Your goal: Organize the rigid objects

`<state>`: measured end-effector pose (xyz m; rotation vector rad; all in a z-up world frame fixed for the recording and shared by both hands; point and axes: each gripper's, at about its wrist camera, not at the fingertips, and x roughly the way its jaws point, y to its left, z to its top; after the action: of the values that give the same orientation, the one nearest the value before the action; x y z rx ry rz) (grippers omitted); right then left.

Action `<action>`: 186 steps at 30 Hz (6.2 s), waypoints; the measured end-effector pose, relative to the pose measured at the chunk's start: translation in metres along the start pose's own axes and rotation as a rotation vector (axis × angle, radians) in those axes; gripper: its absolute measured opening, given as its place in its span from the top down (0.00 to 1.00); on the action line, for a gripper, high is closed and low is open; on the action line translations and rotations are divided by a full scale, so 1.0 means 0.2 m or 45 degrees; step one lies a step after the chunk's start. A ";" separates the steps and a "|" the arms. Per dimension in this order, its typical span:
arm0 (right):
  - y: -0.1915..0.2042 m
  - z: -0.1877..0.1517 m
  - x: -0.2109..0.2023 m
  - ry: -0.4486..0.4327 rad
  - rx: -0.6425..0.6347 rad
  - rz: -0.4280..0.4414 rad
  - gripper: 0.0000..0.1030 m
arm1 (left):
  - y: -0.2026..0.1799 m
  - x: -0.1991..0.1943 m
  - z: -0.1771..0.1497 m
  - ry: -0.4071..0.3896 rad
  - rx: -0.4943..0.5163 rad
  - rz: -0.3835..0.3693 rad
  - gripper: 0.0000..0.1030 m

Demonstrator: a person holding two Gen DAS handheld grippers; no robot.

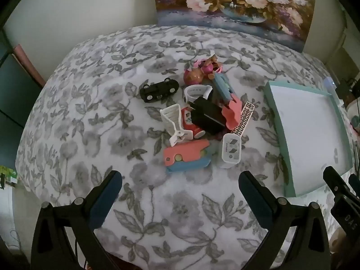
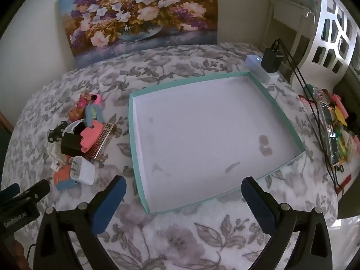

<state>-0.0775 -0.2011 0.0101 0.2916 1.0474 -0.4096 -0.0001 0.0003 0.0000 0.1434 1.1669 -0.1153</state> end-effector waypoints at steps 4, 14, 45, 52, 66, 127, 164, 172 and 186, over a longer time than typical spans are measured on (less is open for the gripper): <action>0.00 0.00 0.00 0.002 0.002 -0.005 0.00 | 0.00 0.00 0.00 0.003 0.007 0.005 0.00; 0.00 0.00 -0.01 -0.009 0.010 0.001 0.00 | 0.01 0.00 -0.01 0.005 0.010 0.026 0.00; -0.01 0.01 -0.02 -0.010 0.001 -0.001 0.00 | -0.04 -0.01 0.00 0.002 0.050 -0.004 0.00; -0.01 0.01 -0.02 -0.011 0.001 -0.006 0.00 | -0.07 0.01 0.00 0.012 0.080 -0.063 0.00; -0.06 0.01 -0.01 0.006 0.029 -0.019 0.00 | -0.19 0.05 -0.01 0.044 0.161 -0.190 0.00; -0.01 0.08 -0.06 -0.098 0.024 0.057 0.00 | -0.03 -0.02 0.16 0.051 -0.079 -0.214 0.00; 0.81 0.02 0.42 0.197 -0.317 0.388 0.58 | 0.49 0.35 0.19 0.199 -0.549 -0.086 0.00; 0.83 0.02 0.46 0.203 -0.297 0.406 0.64 | 0.47 0.37 0.20 0.206 -0.533 -0.104 0.00; 0.74 0.02 0.42 0.232 -0.279 0.452 0.72 | 0.47 0.36 0.19 0.210 -0.547 -0.169 0.01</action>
<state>0.0305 -0.0872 -0.0569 0.3152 1.1809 0.0531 0.0780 0.0855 -0.0461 -0.3097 1.3400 0.0329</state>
